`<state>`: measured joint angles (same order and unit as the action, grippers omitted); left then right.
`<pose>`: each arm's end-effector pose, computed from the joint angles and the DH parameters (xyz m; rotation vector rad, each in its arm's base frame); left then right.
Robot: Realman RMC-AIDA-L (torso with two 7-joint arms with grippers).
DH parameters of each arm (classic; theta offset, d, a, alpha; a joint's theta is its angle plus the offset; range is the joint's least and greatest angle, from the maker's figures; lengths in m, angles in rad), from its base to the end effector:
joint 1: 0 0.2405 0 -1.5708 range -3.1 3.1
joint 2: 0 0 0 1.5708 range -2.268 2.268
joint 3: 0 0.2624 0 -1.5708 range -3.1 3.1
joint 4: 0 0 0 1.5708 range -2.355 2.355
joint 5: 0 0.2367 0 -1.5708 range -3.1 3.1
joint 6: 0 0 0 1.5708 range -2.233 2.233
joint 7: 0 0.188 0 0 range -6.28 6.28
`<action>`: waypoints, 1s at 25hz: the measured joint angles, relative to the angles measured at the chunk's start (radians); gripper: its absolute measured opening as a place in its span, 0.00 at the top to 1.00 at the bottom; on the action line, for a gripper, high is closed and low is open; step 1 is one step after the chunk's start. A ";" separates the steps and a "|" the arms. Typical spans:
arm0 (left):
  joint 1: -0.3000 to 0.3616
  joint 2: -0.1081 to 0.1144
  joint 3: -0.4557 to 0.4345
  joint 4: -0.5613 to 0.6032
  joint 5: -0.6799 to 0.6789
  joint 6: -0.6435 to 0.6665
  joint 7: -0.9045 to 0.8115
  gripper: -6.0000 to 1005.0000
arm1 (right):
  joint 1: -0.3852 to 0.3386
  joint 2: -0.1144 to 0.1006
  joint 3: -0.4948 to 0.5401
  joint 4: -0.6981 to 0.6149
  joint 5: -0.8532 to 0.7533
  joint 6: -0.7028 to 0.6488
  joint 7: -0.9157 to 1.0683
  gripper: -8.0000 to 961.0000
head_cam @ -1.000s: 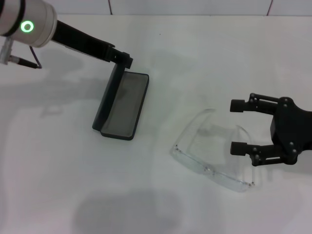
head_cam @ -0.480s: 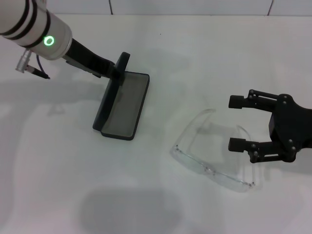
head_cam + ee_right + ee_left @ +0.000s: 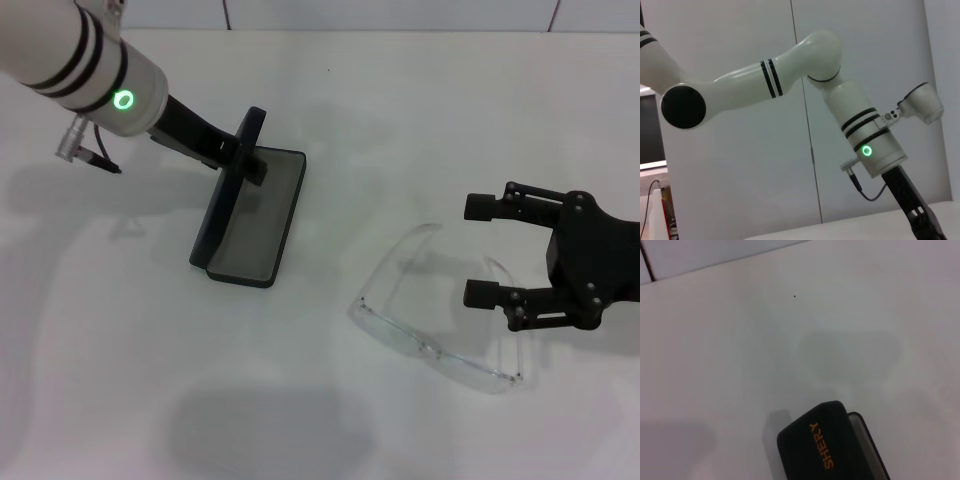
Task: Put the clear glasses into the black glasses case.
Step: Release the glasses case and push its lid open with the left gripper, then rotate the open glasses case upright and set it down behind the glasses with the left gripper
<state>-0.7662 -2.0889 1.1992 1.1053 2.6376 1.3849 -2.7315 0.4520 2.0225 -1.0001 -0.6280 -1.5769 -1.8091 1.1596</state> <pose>-0.1911 0.4486 -0.0400 -2.3699 -1.2192 0.2666 0.2180 0.3204 -0.0261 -2.8370 0.1789 1.1314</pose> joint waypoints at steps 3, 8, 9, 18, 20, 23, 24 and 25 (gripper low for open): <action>-0.008 0.000 0.001 -0.029 0.005 -0.024 -0.002 0.37 | 0.001 0.000 0.002 0.004 0.000 0.005 0.000 0.09; -0.009 0.001 0.001 -0.035 0.010 -0.027 0.000 0.38 | 0.003 -0.002 0.003 0.004 0.000 0.008 0.000 0.09; -0.009 0.001 0.001 -0.035 0.010 -0.027 0.004 0.38 | 0.003 -0.002 0.003 0.004 0.000 0.008 -0.001 0.09; 0.000 0.003 0.002 -0.036 0.013 -0.028 0.018 0.49 | 0.003 -0.003 0.003 0.006 0.000 0.018 -0.002 0.09; 0.002 0.003 0.003 -0.032 0.013 -0.027 0.020 0.61 | 0.003 -0.003 0.003 0.007 0.000 0.019 -0.002 0.09; 0.004 0.002 0.003 -0.024 0.013 -0.027 0.029 0.67 | 0.003 -0.003 0.003 0.007 0.004 0.019 -0.002 0.09; 0.004 0.002 0.004 -0.020 0.013 -0.027 0.035 0.69 | 0.002 -0.002 0.003 0.007 0.006 0.019 -0.002 0.09; 0.004 0.001 0.008 -0.017 0.013 -0.026 0.044 0.71 | 0.001 -0.002 0.003 0.007 0.007 0.019 -0.002 0.09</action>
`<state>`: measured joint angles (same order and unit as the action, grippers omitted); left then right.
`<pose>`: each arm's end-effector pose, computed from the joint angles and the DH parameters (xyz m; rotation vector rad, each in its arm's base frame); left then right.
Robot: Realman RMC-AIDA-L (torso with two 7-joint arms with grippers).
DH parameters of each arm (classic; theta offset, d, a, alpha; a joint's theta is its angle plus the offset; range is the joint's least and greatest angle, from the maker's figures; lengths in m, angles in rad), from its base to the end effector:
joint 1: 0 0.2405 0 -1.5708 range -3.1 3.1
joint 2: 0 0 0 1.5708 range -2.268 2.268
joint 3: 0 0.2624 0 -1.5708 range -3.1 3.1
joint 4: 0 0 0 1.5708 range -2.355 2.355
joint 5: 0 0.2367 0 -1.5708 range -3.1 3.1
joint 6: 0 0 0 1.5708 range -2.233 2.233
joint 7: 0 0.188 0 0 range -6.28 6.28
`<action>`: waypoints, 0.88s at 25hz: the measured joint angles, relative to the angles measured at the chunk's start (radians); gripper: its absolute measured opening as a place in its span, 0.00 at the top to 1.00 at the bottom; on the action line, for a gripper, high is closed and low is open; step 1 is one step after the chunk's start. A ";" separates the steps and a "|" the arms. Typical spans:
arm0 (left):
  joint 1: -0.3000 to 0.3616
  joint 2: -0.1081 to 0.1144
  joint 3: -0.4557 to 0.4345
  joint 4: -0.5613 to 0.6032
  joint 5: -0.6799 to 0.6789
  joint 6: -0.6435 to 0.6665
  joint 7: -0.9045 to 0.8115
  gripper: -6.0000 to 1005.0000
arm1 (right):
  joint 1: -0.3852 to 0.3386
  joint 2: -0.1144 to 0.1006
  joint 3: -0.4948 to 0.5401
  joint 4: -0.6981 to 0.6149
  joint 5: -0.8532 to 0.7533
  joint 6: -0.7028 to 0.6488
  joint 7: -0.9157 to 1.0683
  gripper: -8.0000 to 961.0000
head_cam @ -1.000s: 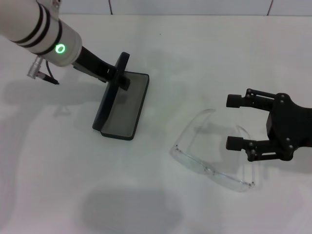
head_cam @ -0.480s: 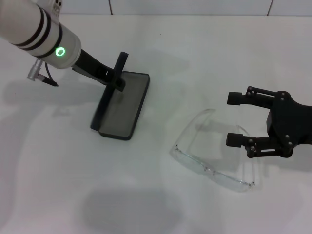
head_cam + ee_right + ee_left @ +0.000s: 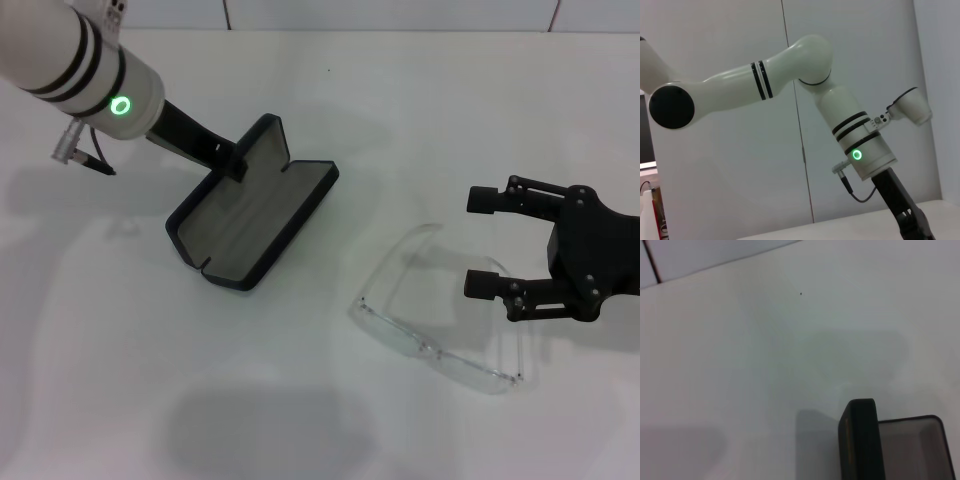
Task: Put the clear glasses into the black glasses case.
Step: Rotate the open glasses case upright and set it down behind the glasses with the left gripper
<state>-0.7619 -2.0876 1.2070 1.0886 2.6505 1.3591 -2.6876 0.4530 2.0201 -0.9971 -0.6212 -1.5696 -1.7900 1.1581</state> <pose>-0.1979 0.4504 -0.0414 -2.3806 -1.1639 0.2928 0.2198 0.3244 -0.0256 -2.8167 0.1927 1.1216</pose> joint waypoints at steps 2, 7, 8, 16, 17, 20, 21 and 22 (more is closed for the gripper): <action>0.000 0.000 0.018 0.007 -0.006 0.004 0.022 0.74 | -0.002 0.000 0.000 0.000 0.001 0.000 0.000 0.09; 0.012 -0.001 0.056 0.033 -0.013 0.002 0.038 0.79 | -0.005 0.000 0.000 0.000 0.002 0.000 0.000 0.09; 0.012 -0.002 0.056 0.038 -0.013 0.002 0.038 0.79 | -0.006 0.000 0.000 0.000 0.002 0.000 0.000 0.09; 0.040 -0.001 0.056 0.131 -0.072 -0.001 0.181 0.79 | -0.009 0.000 0.000 0.000 0.003 0.000 0.000 0.09; 0.041 -0.001 0.054 0.136 -0.085 -0.004 0.222 0.79 | -0.009 0.000 0.000 0.000 0.004 0.001 0.000 0.09; 0.046 -0.001 0.050 0.151 -0.111 -0.020 0.369 0.79 | -0.010 0.000 0.001 0.000 0.004 0.001 -0.002 0.09; 0.049 -0.001 0.050 0.152 -0.118 -0.028 0.445 0.79 | -0.010 0.001 0.001 0.002 0.004 0.001 -0.006 0.09; 0.051 -0.001 0.051 0.153 -0.123 -0.034 0.497 0.79 | -0.010 0.001 0.001 0.005 0.004 0.001 -0.010 0.09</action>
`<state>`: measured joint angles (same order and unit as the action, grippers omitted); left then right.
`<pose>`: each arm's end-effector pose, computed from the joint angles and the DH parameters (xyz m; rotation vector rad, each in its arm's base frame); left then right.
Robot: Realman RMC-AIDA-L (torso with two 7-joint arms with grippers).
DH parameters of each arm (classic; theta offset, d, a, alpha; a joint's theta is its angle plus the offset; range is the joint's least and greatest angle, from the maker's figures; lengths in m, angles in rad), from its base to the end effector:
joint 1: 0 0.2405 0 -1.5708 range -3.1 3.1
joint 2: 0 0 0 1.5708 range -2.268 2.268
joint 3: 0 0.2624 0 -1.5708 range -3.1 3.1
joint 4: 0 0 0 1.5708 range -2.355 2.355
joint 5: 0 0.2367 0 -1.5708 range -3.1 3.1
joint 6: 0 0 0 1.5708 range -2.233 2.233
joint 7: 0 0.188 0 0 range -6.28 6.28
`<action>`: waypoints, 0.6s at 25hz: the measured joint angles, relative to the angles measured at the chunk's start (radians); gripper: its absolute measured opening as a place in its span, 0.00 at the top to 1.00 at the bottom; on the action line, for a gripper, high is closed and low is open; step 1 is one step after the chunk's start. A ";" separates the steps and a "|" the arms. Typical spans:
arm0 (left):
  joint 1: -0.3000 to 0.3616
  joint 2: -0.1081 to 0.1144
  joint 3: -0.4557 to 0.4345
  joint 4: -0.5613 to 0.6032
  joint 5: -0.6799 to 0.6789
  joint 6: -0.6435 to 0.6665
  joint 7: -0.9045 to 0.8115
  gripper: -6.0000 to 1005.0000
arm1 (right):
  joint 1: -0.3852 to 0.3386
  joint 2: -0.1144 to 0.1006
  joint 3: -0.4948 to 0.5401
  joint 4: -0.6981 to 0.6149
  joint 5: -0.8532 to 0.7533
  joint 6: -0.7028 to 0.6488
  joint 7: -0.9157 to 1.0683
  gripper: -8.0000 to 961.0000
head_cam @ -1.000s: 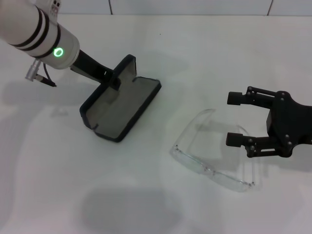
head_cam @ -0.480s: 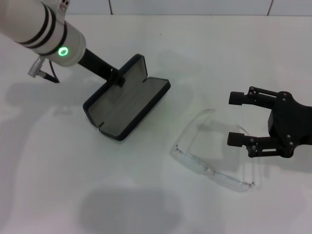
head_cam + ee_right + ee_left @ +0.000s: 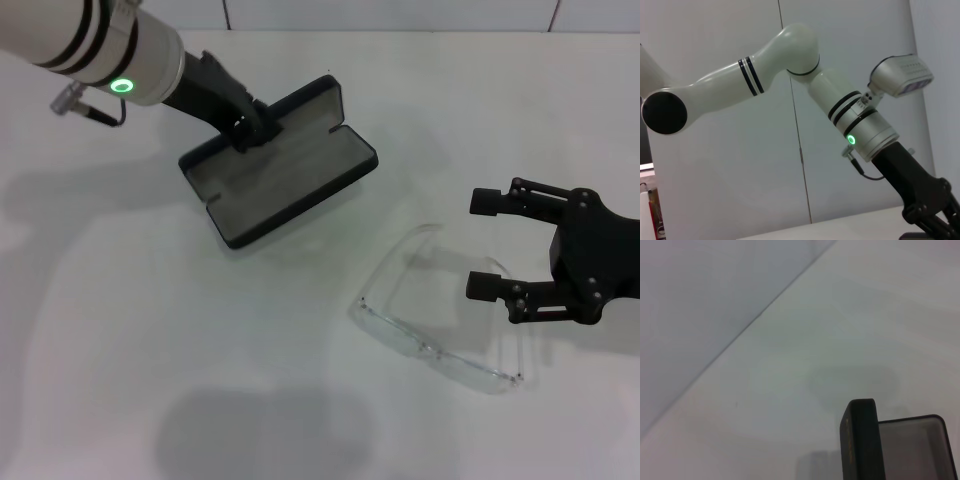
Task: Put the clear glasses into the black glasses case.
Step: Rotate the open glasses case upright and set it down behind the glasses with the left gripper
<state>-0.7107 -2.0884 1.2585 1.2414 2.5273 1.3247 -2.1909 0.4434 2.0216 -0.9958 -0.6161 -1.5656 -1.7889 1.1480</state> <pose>-0.1565 0.4524 -0.0327 -2.6356 -0.4275 0.2543 0.2229 0.3223 -0.0261 -2.8047 0.1993 1.1252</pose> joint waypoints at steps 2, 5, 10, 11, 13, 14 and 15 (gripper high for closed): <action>0.012 -0.001 0.007 -0.001 -0.036 -0.022 0.147 0.79 | 0.004 0.000 -0.001 0.018 0.008 -0.001 -0.011 0.09; 0.033 -0.001 0.023 -0.003 -0.111 -0.043 0.329 0.79 | 0.008 0.000 -0.003 0.044 0.027 -0.004 -0.024 0.09; 0.047 -0.001 0.062 -0.019 -0.190 -0.056 0.535 0.79 | 0.009 0.000 -0.007 0.072 0.049 -0.006 -0.041 0.09; 0.047 -0.001 0.081 -0.026 -0.193 -0.068 0.558 0.79 | 0.010 0.000 -0.009 0.073 0.053 -0.008 -0.041 0.09; 0.042 -0.001 0.104 -0.047 -0.193 -0.097 0.579 0.79 | 0.010 0.000 -0.011 0.073 0.057 -0.012 -0.041 0.09; 0.038 -0.001 0.112 -0.059 -0.192 -0.112 0.587 0.79 | 0.010 0.000 -0.012 0.073 0.059 -0.014 -0.041 0.09; 0.033 -0.001 0.118 -0.073 -0.191 -0.126 0.593 0.79 | 0.009 0.000 -0.012 0.073 0.062 -0.017 -0.041 0.09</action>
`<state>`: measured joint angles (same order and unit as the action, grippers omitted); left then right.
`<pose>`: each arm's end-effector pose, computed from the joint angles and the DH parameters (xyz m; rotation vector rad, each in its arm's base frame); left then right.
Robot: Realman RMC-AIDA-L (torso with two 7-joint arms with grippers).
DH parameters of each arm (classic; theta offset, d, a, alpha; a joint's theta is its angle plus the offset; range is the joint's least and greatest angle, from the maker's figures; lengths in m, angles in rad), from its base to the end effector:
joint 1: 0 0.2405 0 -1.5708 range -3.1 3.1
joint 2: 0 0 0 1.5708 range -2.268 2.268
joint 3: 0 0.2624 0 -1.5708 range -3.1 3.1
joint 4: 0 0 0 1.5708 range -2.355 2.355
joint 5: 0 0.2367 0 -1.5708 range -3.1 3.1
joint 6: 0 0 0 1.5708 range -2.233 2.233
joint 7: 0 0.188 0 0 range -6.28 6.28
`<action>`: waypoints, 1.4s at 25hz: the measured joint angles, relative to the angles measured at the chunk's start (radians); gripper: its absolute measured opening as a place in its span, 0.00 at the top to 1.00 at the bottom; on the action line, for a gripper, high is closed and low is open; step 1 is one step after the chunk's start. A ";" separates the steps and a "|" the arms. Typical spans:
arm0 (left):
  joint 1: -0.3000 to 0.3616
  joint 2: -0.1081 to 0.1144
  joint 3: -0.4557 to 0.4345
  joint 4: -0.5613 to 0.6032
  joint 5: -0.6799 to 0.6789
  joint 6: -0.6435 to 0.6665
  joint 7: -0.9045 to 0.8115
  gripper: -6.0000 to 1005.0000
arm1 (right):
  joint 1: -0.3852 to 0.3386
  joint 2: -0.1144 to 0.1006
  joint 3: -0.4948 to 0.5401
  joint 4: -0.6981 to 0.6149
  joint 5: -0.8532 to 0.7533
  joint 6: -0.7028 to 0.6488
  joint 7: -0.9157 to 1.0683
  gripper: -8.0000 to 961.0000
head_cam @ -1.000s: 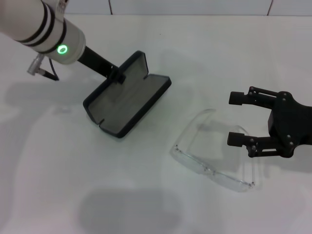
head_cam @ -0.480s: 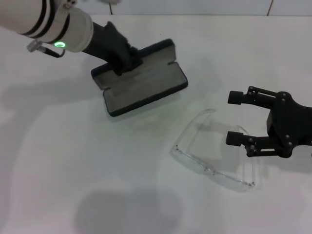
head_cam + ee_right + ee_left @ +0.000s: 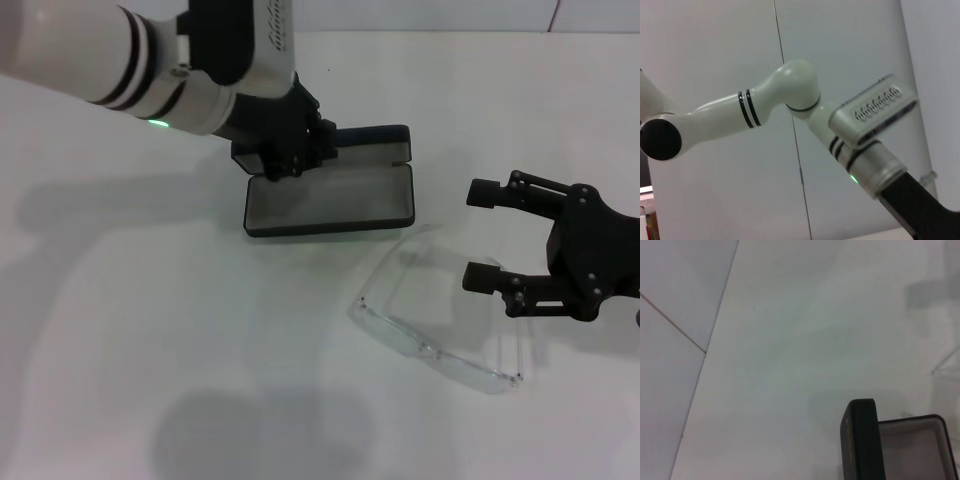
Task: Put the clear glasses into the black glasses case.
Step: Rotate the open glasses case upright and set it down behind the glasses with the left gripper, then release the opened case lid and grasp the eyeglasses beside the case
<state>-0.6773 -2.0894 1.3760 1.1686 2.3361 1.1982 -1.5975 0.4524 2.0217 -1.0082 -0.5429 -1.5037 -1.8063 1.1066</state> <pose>-0.1448 0.4415 -0.0725 -2.7533 0.3495 0.2349 0.2203 0.3188 -0.0290 -2.7601 0.2119 1.2226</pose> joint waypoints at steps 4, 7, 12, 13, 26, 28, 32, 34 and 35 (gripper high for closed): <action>-0.004 0.000 0.025 -0.041 0.004 -0.058 0.004 0.79 | -0.005 0.000 0.002 0.000 0.003 -0.004 0.001 0.09; 0.002 0.000 0.049 -0.044 0.011 -0.073 -0.003 0.79 | -0.008 0.000 0.005 0.000 0.004 -0.005 0.004 0.09; 0.007 -0.001 0.058 -0.039 0.026 -0.076 -0.029 0.78 | -0.008 -0.001 0.006 0.000 0.004 -0.005 0.007 0.09; 0.007 -0.001 0.059 -0.038 0.030 -0.076 -0.032 0.78 | -0.008 -0.001 0.006 0.000 0.004 -0.005 0.007 0.09; 0.011 -0.003 0.089 -0.038 0.085 -0.083 -0.116 0.78 | -0.004 -0.004 0.010 0.000 0.015 0.006 0.002 0.10; 0.012 -0.003 0.092 -0.036 0.089 -0.082 -0.129 0.78 | -0.003 -0.005 0.010 0.000 0.015 0.006 0.001 0.10; 0.021 -0.003 0.094 -0.031 0.080 -0.080 -0.133 0.70 | -0.001 -0.005 0.010 0.000 0.016 0.007 0.001 0.10; 0.032 -0.002 0.087 -0.019 0.046 -0.074 -0.132 0.66 | -0.001 -0.005 0.010 0.000 0.016 0.007 0.001 0.10; 0.042 0.000 0.077 -0.007 0.008 -0.066 -0.127 0.64 | 0.000 -0.006 0.010 0.000 0.016 0.007 0.001 0.10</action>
<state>-0.6351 -2.0894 1.4535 1.1620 2.3444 1.1325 -1.7249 0.4520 2.0161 -0.9986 -0.5430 -1.4878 -1.7993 1.1075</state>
